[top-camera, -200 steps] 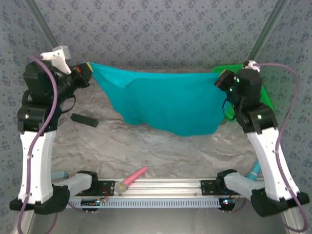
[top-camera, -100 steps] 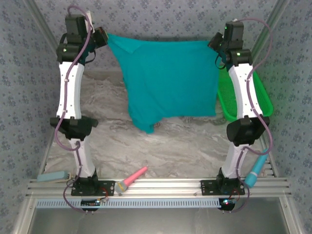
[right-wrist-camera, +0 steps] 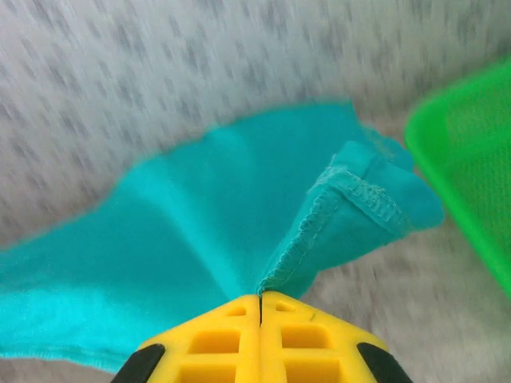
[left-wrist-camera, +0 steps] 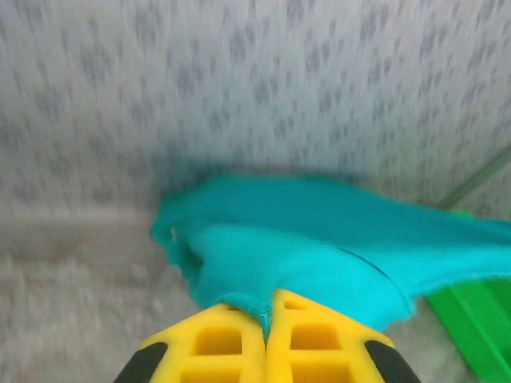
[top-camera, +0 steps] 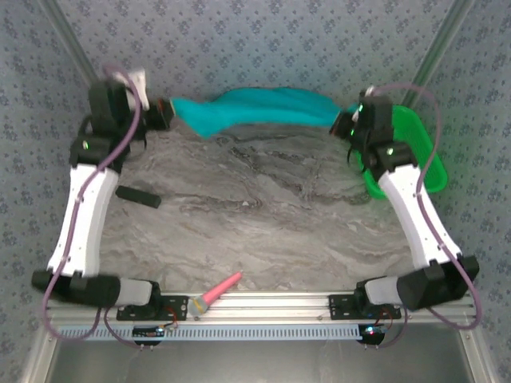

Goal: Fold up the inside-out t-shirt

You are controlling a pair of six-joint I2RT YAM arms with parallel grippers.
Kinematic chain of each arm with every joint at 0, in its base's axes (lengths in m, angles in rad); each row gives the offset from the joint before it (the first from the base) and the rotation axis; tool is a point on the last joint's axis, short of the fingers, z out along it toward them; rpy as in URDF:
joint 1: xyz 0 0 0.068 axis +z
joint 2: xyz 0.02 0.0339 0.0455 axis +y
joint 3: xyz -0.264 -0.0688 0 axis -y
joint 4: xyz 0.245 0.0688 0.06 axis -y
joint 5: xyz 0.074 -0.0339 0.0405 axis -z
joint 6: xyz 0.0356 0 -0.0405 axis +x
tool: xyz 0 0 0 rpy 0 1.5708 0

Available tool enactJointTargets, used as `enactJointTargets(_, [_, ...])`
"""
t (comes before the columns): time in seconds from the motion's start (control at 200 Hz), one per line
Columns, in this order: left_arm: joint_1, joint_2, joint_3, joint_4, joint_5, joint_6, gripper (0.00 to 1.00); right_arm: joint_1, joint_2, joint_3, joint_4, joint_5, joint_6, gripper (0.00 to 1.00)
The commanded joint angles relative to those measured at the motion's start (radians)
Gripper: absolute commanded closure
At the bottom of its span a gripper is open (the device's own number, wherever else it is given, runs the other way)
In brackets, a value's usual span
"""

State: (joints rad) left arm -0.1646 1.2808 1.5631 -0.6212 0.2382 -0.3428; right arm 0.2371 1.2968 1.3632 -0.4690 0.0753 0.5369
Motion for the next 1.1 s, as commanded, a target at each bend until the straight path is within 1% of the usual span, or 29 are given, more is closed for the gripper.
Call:
enactJointTargets(0.0, [-0.022, -0.142, -0.426, 0.138, 0.014, -0.148, 1.0, 0.041, -0.085, -0.297, 0.05, 0.048, 0.112, 1.0])
enactJointTargets(0.095, [-0.061, -0.234, -0.756, 0.151, 0.074, -0.227, 1.0, 0.095, -0.166, -0.533, 0.052, 0.091, 0.187, 1.0])
enactJointTargets(0.105, [-0.062, -0.241, -0.784, 0.15, 0.083, -0.236, 0.98, 0.1, -0.175, -0.556, 0.055, 0.091, 0.194, 1.0])
enactJointTargets(0.125, [-0.062, -0.252, -0.832, 0.148, 0.106, -0.25, 0.93, 0.107, -0.19, -0.596, 0.057, 0.088, 0.203, 0.92])
enactJointTargets(0.135, [-0.062, -0.257, -0.854, 0.147, 0.115, -0.257, 0.88, 0.109, -0.195, -0.614, 0.056, 0.087, 0.21, 0.88])
enactJointTargets(0.155, [-0.062, -0.268, -0.893, 0.139, 0.128, -0.273, 0.76, 0.116, -0.21, -0.648, 0.05, 0.087, 0.221, 0.76])
enactJointTargets(0.165, [-0.062, -0.275, -0.909, 0.136, 0.133, -0.281, 0.7, 0.118, -0.216, -0.662, 0.046, 0.087, 0.226, 0.72])
enactJointTargets(0.19, [-0.062, -0.291, -0.939, 0.125, 0.151, -0.291, 0.55, 0.12, -0.231, -0.693, 0.034, 0.085, 0.235, 0.68])
enactJointTargets(0.21, [-0.062, -0.305, -0.958, 0.111, 0.162, -0.292, 0.48, 0.121, -0.243, -0.71, 0.024, 0.082, 0.237, 0.67])
enactJointTargets(0.24, [-0.062, -0.33, -0.969, 0.082, 0.164, -0.292, 0.43, 0.124, -0.262, -0.731, 0.008, 0.079, 0.234, 0.67])
enactJointTargets(0.305, [-0.062, -0.386, -0.947, 0.006, 0.135, -0.287, 0.4, 0.127, -0.291, -0.744, -0.02, 0.073, 0.208, 0.66])
enactJointTargets(0.355, [-0.062, -0.426, -0.908, -0.041, 0.099, -0.287, 0.39, 0.127, -0.289, -0.722, -0.044, 0.074, 0.178, 0.65])
enactJointTargets(0.405, [-0.062, -0.446, -0.873, -0.051, 0.069, -0.291, 0.39, 0.127, -0.27, -0.688, -0.055, 0.072, 0.143, 0.61])
enactJointTargets(0.49, [-0.063, -0.425, -0.83, -0.022, 0.073, -0.307, 0.41, 0.125, -0.199, -0.618, -0.062, 0.054, 0.11, 0.59])
enactJointTargets(0.565, [-0.065, -0.352, -0.807, 0.027, 0.107, -0.31, 0.43, 0.129, -0.128, -0.571, -0.051, 0.008, 0.102, 0.57])
enactJointTargets(0.65, [-0.083, -0.238, -0.77, 0.049, 0.113, -0.286, 0.43, 0.129, -0.069, -0.549, -0.064, 0.04, 0.128, 0.51])
enactJointTargets(0.715, [-0.108, -0.147, -0.734, 0.051, 0.083, -0.269, 0.43, 0.093, -0.039, -0.554, -0.061, 0.052, 0.13, 0.47])
enactJointTargets(0.755, [-0.122, -0.086, -0.71, 0.058, 0.066, -0.265, 0.43, 0.056, -0.022, -0.565, -0.024, 0.022, 0.102, 0.46])
enactJointTargets(0.81, [-0.139, -0.007, -0.683, 0.085, 0.054, -0.261, 0.44, 0.002, 0.017, -0.57, 0.023, -0.049, 0.044, 0.46])
enactJointTargets(0.86, [-0.147, 0.06, -0.664, 0.122, 0.055, -0.266, 0.44, -0.025, 0.062, -0.567, 0.051, -0.091, -0.004, 0.5])
enactJointTargets(0.934, [-0.153, 0.161, -0.629, 0.179, 0.043, -0.269, 0.46, -0.027, 0.127, -0.565, 0.079, -0.094, -0.037, 0.55])
enactJointTargets(1.019, [-0.152, 0.284, -0.554, 0.176, 0.009, -0.267, 0.48, -0.02, 0.199, -0.572, 0.105, -0.132, -0.046, 0.63])
enactJointTargets(1.064, [-0.148, 0.341, -0.519, 0.172, -0.034, -0.267, 0.51, -0.008, 0.229, -0.58, 0.115, -0.134, -0.031, 0.67])
enactJointTargets(1.094, [-0.143, 0.379, -0.5, 0.174, -0.065, -0.268, 0.54, 0.004, 0.244, -0.589, 0.124, -0.133, -0.023, 0.69])
